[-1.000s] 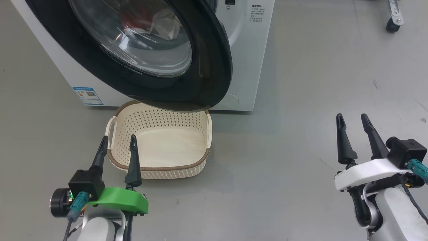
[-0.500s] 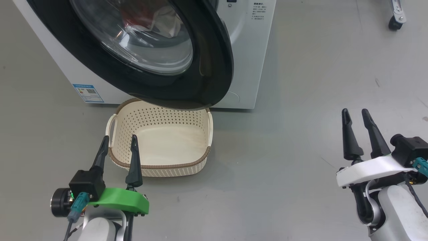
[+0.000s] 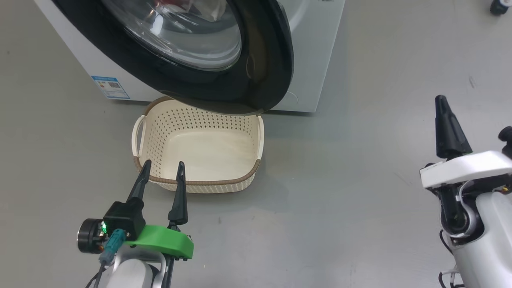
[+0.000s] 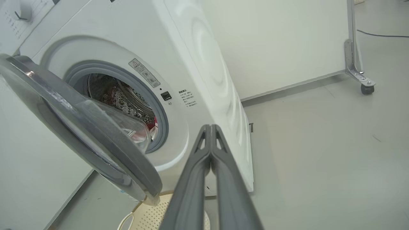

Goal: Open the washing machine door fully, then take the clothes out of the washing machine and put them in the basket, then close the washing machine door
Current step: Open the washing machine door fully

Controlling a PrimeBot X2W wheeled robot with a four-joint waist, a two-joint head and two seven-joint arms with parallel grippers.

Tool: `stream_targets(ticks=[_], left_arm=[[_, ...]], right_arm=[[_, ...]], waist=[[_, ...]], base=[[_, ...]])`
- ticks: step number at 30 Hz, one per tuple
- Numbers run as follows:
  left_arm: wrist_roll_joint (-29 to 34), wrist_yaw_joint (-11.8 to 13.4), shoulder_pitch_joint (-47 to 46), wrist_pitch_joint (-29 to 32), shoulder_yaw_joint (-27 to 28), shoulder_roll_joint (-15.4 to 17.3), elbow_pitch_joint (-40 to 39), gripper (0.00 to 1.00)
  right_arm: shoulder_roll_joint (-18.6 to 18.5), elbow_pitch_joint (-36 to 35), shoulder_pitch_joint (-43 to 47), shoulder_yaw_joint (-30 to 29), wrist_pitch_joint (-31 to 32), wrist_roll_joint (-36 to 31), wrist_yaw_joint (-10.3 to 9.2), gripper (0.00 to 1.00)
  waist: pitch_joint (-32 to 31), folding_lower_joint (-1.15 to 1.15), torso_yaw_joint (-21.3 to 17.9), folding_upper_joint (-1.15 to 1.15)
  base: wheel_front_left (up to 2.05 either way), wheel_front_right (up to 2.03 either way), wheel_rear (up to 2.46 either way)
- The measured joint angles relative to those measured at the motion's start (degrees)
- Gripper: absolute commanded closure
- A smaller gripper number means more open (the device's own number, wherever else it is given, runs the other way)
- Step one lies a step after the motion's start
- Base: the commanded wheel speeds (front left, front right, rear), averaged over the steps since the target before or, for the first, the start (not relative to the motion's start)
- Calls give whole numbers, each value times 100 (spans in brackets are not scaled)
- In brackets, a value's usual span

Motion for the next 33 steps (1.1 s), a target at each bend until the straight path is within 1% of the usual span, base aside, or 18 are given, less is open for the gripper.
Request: stream_targets(ticks=[3,7,8,9,11,12,14,17,21,24,25,33], left_arm=[[-1,0,-69,0,-112,1,-26,0],[-35,0,-124,0,-134,2,-57,0],[-35,0,-124,0,-134,2,-57,0],[-83,0,-148,0,-145,1,-94,0],[-97,0,-186,0,-167,2,-130,0],[-97,0,-186,0,-167,2,-130,0],[-98,0,-220,0,-193,1,-151,0],[-146,0,-279,0,-303,2,-168,0],[-256,0,-396,0,-366,-1,-211,0],[-296,0,-436,0,-446,0,-247,0],[-298,0,-455,0,-489,-1,-254,0],[-432,0,-541,0,-553,-2,-302,0]], right_arm=[[-9,-101,-249,-141,252,382,15,100],[188,-164,-642,-318,843,1421,18,100],[188,-164,-642,-318,843,1421,18,100],[264,-165,-807,-414,1171,1906,16,100],[254,-164,-990,-504,1457,2207,15,100],[254,-164,-990,-504,1457,2207,15,100],[230,-164,-1218,-576,1749,2468,-31,100],[196,-154,-1583,-665,2129,2794,-207,100],[112,-103,-1987,-702,2595,3070,-465,100],[-64,-103,-2307,-620,2809,2987,-571,100],[-85,-98,-2408,-636,2873,3015,-634,100],[21,112,-2838,-557,3509,3401,-1093,100]], waist=[[92,0,98,0],[228,0,238,0],[228,0,238,0],[297,0,313,0],[367,0,390,0],[367,0,390,0],[445,0,465,0],[565,0,581,0],[707,0,764,0],[811,0,897,0],[845,0,941,0],[1078,0,1267,0]], base=[[0,0,0],[0,0,0],[0,0,0],[0,0,0],[0,0,0],[0,0,0],[0,0,0],[0,0,0],[0,0,0],[0,0,0],[0,0,0],[0,0,0]])
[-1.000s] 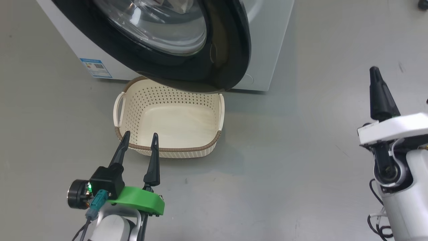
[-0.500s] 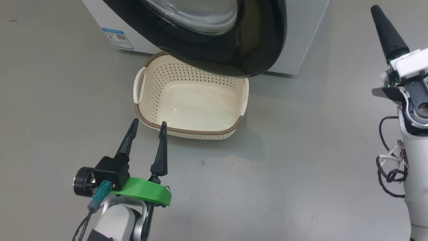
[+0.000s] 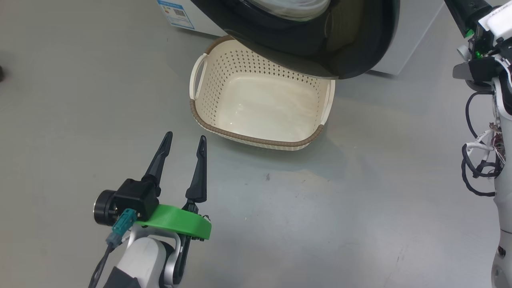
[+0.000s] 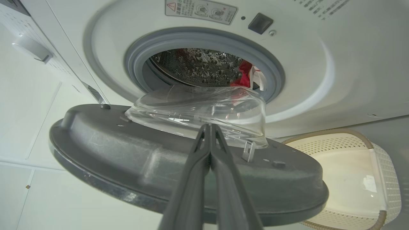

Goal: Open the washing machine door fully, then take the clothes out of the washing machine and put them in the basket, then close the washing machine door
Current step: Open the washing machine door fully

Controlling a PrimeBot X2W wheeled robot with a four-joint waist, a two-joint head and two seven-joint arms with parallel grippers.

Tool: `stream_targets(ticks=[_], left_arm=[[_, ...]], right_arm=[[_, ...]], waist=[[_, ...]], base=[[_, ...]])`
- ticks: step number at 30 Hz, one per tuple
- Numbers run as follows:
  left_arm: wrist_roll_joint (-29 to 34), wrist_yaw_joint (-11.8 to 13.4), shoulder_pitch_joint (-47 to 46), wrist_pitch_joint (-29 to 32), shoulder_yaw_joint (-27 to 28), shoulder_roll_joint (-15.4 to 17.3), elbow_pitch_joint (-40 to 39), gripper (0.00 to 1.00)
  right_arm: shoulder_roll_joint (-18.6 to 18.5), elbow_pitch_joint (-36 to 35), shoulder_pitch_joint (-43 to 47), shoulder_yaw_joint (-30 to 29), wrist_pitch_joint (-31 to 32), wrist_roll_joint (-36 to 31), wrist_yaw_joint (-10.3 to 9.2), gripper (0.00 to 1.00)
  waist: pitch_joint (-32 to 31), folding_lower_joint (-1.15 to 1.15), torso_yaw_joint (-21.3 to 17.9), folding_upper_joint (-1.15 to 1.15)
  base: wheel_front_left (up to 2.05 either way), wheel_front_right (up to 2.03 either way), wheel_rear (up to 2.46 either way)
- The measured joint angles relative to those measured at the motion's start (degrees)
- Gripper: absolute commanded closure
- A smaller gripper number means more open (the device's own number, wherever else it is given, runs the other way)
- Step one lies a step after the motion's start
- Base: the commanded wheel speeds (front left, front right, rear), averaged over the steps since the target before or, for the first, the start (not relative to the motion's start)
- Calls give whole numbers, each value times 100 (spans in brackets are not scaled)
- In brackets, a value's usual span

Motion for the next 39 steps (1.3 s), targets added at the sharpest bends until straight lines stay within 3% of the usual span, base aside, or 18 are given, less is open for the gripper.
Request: stream_targets(ticks=[15,26,39], left_arm=[[-16,0,-26,0,51,-2,-12,0],[-16,0,-47,0,48,-2,-12,0],[-15,0,-51,0,53,-3,99,0]], right_arm=[[125,550,-348,7,775,552,-213,100],[94,755,-508,97,1206,676,-213,100],[383,1402,-320,265,1716,1087,-215,100]], waist=[[149,0,220,0],[143,0,224,0],[-29,0,206,0]], base=[[0,0,0],[0,0,0],[0,0,0]])
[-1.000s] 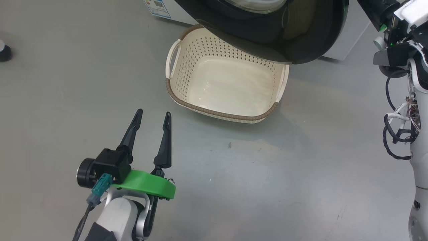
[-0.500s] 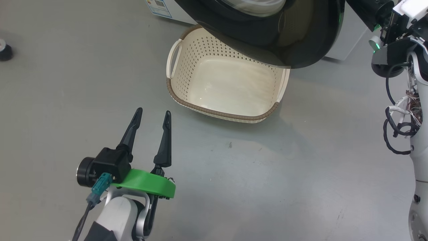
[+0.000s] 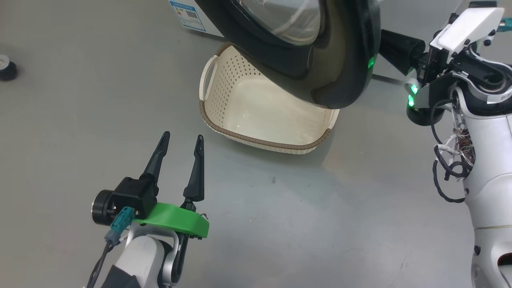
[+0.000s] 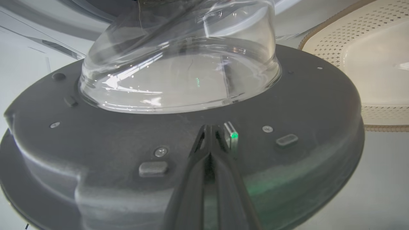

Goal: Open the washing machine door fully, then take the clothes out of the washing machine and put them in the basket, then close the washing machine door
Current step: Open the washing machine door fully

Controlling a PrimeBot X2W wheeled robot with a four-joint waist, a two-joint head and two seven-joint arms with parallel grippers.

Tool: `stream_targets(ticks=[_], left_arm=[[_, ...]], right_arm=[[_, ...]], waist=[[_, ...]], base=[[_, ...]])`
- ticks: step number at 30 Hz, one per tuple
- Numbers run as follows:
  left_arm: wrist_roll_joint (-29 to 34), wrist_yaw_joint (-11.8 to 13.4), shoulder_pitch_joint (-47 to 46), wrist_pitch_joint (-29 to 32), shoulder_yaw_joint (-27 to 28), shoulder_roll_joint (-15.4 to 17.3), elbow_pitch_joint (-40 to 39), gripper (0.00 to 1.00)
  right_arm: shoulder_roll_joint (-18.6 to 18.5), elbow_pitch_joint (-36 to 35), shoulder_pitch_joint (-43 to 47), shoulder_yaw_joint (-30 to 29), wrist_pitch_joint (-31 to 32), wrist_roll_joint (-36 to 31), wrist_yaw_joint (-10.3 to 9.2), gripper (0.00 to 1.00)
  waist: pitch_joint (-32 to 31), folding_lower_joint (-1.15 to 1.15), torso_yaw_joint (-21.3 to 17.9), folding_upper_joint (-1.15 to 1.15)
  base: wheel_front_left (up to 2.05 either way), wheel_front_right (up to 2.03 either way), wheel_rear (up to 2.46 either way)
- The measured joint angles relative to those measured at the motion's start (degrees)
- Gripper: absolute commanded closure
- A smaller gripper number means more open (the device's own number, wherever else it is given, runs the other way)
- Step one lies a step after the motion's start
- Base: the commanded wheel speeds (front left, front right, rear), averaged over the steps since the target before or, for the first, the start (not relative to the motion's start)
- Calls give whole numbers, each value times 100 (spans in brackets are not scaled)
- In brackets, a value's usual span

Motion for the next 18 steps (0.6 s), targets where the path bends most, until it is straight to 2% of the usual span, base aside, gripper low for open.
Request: stream_targets(ticks=[5,18], left_arm=[[1,0,1,0,5,0,44,0],[3,0,5,0,33,0,43,0]], right_arm=[[169,169,54,153,204,105,-5,100],[334,334,133,423,506,411,-5,100]], waist=[[-137,0,-4,0],[-268,0,19,0]], base=[[0,0,0],[0,0,0]])
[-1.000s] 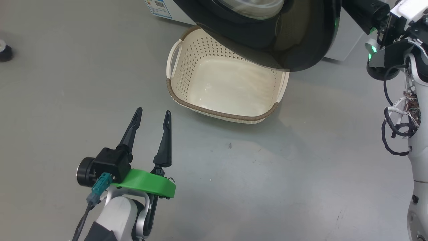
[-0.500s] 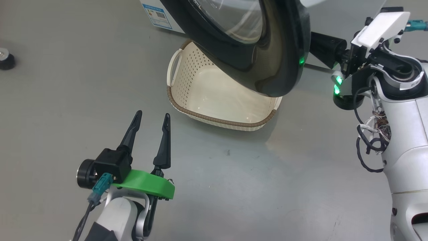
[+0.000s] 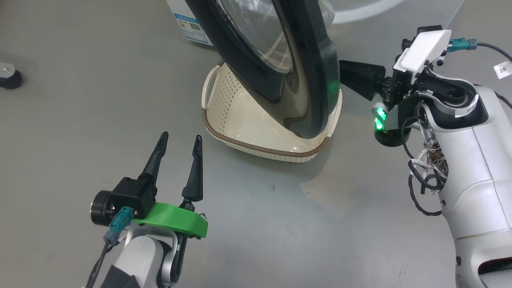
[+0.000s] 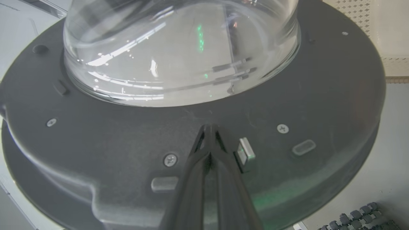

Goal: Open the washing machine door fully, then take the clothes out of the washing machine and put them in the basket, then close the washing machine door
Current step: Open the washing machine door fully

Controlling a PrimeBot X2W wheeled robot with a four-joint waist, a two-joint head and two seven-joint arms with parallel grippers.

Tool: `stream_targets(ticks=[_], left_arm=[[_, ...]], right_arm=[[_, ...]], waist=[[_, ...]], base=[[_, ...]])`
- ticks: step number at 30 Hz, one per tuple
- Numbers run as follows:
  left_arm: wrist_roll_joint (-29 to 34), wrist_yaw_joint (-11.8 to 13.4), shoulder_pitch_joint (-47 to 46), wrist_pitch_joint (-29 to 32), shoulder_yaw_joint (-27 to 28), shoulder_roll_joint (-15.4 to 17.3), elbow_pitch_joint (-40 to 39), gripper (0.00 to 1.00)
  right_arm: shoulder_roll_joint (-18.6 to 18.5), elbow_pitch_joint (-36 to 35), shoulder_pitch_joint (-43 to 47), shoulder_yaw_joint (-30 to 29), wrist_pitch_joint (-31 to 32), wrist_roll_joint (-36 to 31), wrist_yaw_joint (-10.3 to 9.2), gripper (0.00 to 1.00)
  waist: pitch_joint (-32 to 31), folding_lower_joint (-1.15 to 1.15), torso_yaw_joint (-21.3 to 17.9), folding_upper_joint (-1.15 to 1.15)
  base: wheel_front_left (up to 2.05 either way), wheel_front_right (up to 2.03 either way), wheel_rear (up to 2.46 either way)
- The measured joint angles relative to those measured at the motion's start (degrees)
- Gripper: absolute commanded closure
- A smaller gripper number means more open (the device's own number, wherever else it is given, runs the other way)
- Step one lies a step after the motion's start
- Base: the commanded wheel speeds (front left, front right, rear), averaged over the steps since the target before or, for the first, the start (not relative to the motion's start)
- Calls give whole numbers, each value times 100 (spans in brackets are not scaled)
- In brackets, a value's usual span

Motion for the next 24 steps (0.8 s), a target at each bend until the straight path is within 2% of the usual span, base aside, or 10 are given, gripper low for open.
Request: stream_targets(ticks=[15,24], left_arm=[[-1,0,16,0,0,0,8,0],[0,0,97,0,-8,1,23,0]], right_arm=[[110,-3,241,333,103,431,0,100],[122,-112,413,769,103,690,0,100]], waist=[[-132,0,91,0],[-233,0,184,0]], base=[[0,0,0],[0,0,0]])
